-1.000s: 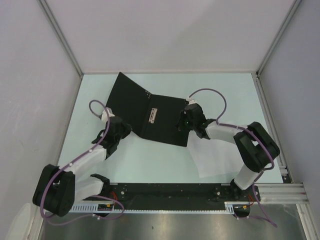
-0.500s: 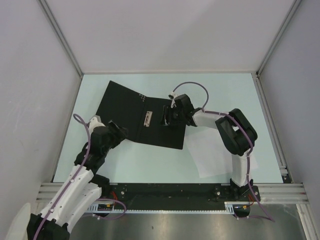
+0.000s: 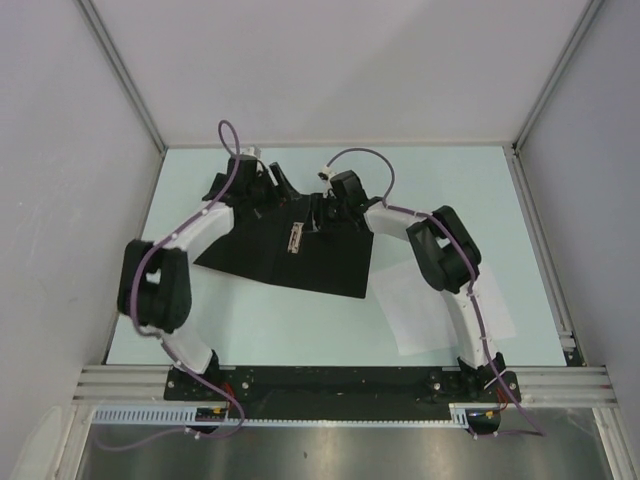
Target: Put the files into the folder
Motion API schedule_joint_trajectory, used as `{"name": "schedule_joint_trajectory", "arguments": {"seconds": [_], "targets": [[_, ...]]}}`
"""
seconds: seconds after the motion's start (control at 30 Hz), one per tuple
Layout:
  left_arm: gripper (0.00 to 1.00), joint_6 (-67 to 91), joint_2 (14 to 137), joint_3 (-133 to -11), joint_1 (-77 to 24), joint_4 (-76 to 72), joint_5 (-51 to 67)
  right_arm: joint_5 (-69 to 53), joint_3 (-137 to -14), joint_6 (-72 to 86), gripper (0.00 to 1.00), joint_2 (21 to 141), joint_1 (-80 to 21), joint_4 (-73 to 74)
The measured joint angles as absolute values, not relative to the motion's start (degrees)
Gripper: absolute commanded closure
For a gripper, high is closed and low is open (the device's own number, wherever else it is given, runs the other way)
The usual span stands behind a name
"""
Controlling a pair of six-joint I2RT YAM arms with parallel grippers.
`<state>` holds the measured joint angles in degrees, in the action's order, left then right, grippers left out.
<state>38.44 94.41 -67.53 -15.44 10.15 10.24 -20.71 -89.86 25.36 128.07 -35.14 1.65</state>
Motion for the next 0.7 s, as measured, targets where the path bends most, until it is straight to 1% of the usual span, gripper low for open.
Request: {"name": "schedule_joint_trajectory", "arguments": {"seconds": [0.03,0.17,0.2,0.23,0.3,0.33,0.47,0.57,0.7], "targets": [[0.45,38.46,97.56,-69.12,-14.81,9.19,11.11,-20.78,-91.94,25.41,0.59,129.47,-35.20,1.96],[0.57,38.52,107.44,-69.82,-11.97,7.29,12.86,-20.75,-97.97,26.35,0.66,133.80,-35.90,2.39],[0.61,38.57,108.40,-68.64,-11.53,6.94,12.75,-21.04,-98.78,26.61,0.67,134.50,-35.97,2.31],[0.63,38.63,108.55,-67.22,-11.29,6.85,12.56,-21.10,-99.31,26.94,0.70,134.85,-36.01,2.35],[0.69,39.27,107.96,-63.13,-11.18,5.82,11.77,-21.32,-99.92,27.42,0.71,135.48,-36.05,2.24],[0.70,39.72,107.33,-61.47,-11.35,4.34,11.86,-21.63,-100.12,27.83,0.73,135.70,-36.03,2.22],[0.72,41.06,105.14,-57.56,-13.08,1.83,10.44,-23.38,-101.49,29.61,0.74,137.19,-35.64,1.72],[0.76,42.96,104.14,-54.65,-14.20,-2.13,10.17,-25.23,-103.07,31.40,0.74,138.67,-35.33,0.99],[0.74,46.24,101.47,-48.80,-14.76,-8.56,8.84,-27.51,-106.83,32.62,0.73,141.29,-35.27,1.13]]}}
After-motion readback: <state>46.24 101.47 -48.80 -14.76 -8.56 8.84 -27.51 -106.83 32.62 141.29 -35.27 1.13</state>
